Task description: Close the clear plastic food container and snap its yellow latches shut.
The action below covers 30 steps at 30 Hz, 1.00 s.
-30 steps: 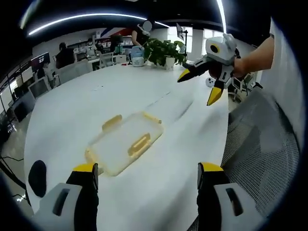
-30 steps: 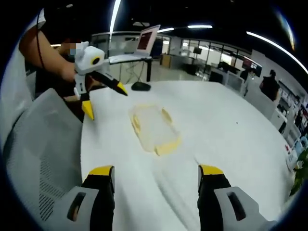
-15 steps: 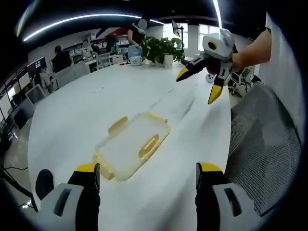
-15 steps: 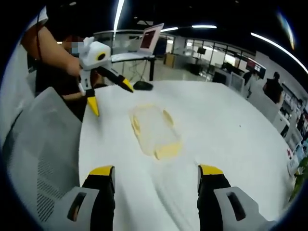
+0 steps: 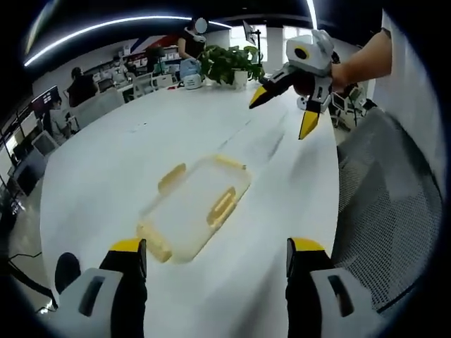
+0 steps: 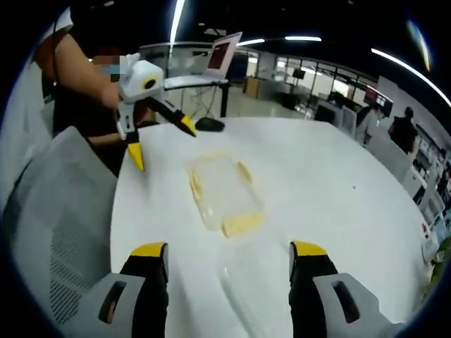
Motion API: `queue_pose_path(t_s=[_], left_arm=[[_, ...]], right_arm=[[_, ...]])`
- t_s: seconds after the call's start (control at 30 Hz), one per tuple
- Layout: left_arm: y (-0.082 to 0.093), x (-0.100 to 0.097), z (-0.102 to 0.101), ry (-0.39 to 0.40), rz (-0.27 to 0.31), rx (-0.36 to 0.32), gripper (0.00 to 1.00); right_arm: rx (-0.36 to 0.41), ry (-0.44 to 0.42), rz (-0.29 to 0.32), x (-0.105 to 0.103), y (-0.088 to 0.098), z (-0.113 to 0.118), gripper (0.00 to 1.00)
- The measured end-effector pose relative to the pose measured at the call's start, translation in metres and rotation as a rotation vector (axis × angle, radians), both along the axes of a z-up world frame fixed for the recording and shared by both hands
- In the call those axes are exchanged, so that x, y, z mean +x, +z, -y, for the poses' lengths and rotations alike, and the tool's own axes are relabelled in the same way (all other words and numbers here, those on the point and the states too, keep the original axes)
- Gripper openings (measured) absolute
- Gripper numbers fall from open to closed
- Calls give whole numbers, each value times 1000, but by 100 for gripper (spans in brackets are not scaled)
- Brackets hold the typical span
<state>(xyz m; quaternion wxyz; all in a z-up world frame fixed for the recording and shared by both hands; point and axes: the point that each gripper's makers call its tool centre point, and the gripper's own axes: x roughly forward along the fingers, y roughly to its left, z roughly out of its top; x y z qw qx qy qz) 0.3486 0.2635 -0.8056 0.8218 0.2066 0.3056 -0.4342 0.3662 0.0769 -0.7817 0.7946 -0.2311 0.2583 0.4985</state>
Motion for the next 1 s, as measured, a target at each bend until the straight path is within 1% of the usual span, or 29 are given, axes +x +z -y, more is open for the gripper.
queue_pose_path(t_s=[0.17,0.47,0.67,0.87,1.0], left_arm=[[2,7,-1,-10,14,8,82],[4,16,-5,-57,32,53,81],[1,19,-6,-93,33,76,81],[-2,24,-7,-108,30,88,80],[-5,26,-10,-133,35,111,77]], right_arm=[[-11,14,-1,4,-1,-3,69],[-25,36,-1,10,-4,-10,69],[-36,50,-6,15,-7,-14,69],[-49,69,-4,20,-8,-19,69],[-61,82,1,24,-8,-22,69]])
